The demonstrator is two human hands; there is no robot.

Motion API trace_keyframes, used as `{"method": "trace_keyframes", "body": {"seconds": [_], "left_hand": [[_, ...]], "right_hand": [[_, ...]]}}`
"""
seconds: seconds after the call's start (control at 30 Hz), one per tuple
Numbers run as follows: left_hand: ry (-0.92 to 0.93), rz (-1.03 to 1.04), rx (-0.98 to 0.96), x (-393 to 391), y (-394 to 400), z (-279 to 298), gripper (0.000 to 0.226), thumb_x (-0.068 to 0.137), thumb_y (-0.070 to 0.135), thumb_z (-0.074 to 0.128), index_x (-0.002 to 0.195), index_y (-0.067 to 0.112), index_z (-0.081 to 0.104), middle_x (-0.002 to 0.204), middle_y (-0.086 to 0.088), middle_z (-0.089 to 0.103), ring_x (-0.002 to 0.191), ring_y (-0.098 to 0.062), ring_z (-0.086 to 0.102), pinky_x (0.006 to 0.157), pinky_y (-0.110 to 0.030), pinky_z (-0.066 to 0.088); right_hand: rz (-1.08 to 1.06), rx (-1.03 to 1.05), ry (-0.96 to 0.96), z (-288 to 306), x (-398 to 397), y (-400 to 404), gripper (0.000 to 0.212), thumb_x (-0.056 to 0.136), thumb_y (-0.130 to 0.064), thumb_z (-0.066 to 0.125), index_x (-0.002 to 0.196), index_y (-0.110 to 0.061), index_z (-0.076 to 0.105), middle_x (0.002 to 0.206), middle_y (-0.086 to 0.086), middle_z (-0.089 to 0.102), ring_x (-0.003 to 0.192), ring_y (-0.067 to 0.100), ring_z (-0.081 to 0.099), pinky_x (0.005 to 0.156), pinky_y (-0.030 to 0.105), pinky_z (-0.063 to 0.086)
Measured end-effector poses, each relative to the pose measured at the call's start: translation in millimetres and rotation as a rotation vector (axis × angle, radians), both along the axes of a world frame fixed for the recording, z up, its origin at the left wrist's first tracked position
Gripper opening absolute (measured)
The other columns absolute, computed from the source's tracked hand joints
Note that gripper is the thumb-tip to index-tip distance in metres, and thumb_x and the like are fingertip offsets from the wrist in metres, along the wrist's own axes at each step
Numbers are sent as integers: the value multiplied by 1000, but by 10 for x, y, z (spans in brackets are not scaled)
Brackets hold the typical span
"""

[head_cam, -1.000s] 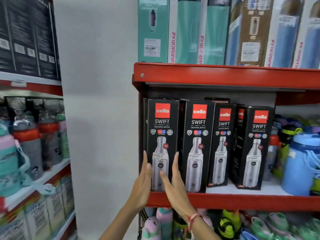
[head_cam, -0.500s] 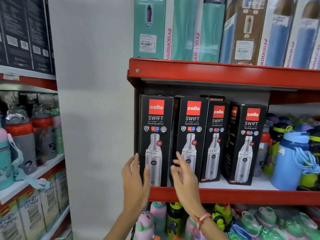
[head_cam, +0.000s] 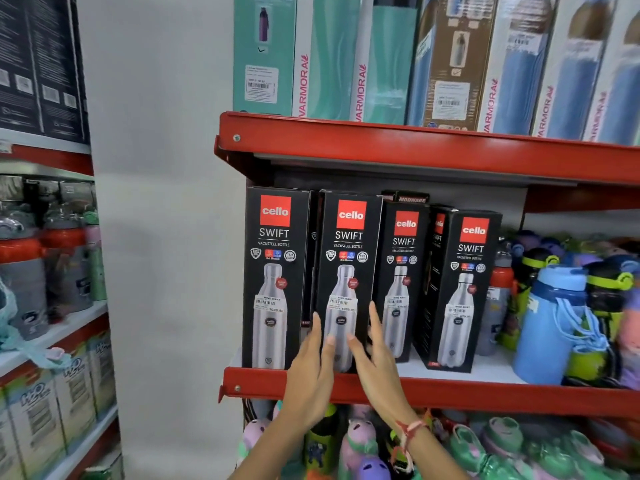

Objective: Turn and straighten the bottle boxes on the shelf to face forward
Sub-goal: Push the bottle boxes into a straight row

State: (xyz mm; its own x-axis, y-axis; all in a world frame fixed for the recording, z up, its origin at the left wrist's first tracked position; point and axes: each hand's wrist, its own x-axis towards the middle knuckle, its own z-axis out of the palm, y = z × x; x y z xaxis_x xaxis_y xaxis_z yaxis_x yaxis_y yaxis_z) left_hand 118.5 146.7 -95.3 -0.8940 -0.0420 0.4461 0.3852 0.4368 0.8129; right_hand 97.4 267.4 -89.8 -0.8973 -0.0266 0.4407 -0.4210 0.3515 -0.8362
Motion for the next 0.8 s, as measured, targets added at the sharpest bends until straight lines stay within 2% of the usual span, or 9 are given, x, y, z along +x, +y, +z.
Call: {"method": "trace_keyframes", "body": {"seconds": [0.1,0.17,0.33,0.4,0.47,0.6,0.67,0.73,0.8], "left_hand": [[4,46,16,-2,-45,-3,64,89,63,18,148,37,9,150,-9,40,138,-23,37,114,-32,25],[22,76,14,27,-62,-27,67,86,71,15,146,40,12,140,-16,51,129,-34,48,112,-44,35],[27,139,26,66,-75,-114,71,79,78,13,142,46,20,121,-31,59,114,-49,53,98,-57,45],[37,127,33,77,-76,-102,64,84,75,15,142,47,22,132,-14,59,121,-35,55,105,-49,43],[66,150,19,82,-51,-95,59,92,64,20,144,38,31,138,8,49,129,-12,46,110,-34,35],[257,315,14,115,69,-72,47,96,47,27,131,26,51,122,10,51,112,3,49,87,-10,37],[307,224,15,113,202,-25,40,97,41,29,125,27,54,116,11,55,108,9,50,88,-9,40],[225,21,-43,106,427,42,41,99,43,28,130,28,49,129,13,53,118,7,47,103,-18,38],[50,-165,-100,50,698,65,56,97,51,25,147,26,26,152,16,24,142,-1,21,116,-23,17]], "right_hand": [[5,46,8,-6,65,31,65,99,-38,44,148,-48,4,140,-32,18,125,-8,29,100,20,28],[21,49,13,-24,103,60,63,98,-40,44,147,-50,5,134,-39,21,123,-11,32,99,18,28],[16,47,26,-79,119,105,62,98,-42,44,145,-57,5,125,-44,26,126,2,44,103,26,38],[16,54,29,-89,108,124,62,98,-43,44,143,-60,6,133,-33,34,125,3,46,105,31,41],[14,52,27,-92,93,166,59,97,-43,44,143,-60,11,133,-26,38,117,-4,50,99,24,44],[-63,-76,34,-12,78,358,47,98,-40,41,145,-41,34,131,-11,50,103,-17,49,81,7,41],[-101,-155,14,37,25,521,48,98,-43,38,145,-32,38,142,-8,45,116,-11,46,98,15,36],[-122,-164,-49,50,-70,687,55,97,-50,33,148,-30,32,154,-7,34,136,7,36,113,32,29],[-108,-156,-130,51,-170,803,60,97,-54,30,152,-31,21,159,-8,24,145,13,25,117,37,21]]}}
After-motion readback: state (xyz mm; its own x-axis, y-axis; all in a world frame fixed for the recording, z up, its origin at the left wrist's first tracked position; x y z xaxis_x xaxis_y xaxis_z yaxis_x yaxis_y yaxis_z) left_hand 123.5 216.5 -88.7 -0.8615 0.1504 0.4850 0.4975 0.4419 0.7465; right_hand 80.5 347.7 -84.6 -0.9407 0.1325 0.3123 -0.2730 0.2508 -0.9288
